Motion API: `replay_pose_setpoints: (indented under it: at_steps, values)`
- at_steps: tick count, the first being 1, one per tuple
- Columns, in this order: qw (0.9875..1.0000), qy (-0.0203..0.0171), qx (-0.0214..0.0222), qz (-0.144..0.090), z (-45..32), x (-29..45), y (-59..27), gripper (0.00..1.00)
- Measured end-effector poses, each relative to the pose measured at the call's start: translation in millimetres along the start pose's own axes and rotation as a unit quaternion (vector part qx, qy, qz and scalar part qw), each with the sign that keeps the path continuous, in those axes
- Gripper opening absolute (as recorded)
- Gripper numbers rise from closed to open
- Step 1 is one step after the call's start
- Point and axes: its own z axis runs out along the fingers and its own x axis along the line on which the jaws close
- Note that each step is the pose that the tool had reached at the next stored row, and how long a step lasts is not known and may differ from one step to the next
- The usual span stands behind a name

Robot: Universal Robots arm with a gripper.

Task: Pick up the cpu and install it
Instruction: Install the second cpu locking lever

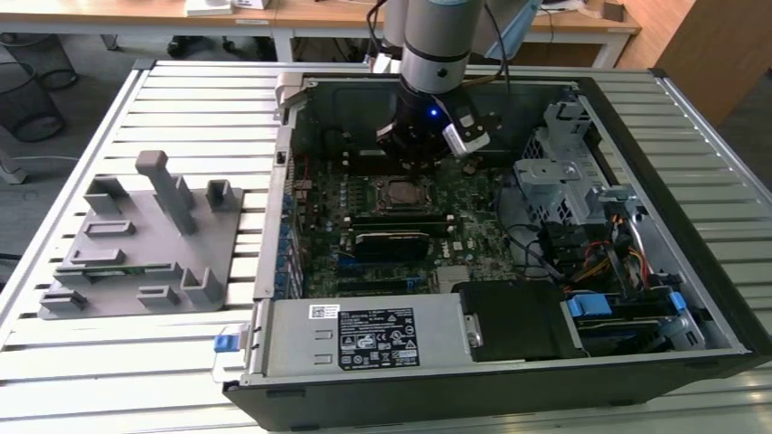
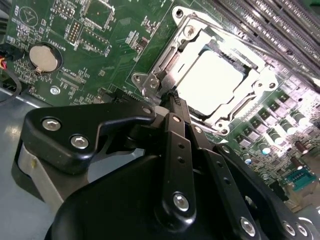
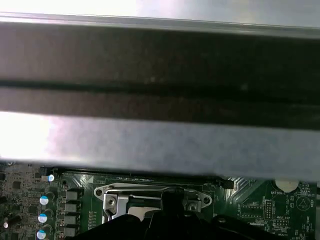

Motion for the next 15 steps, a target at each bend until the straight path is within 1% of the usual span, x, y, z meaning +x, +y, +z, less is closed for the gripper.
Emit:
replay_pose_setpoints:
  at_steps: [9,15]
  values:
    - [1.0,0.0,0.0,0.0,-0.3,0.2,-7.0,0.11]
    - [1.0,0.0001,0.0012,0.0,-1.0,0.3,-9.3,0.11]
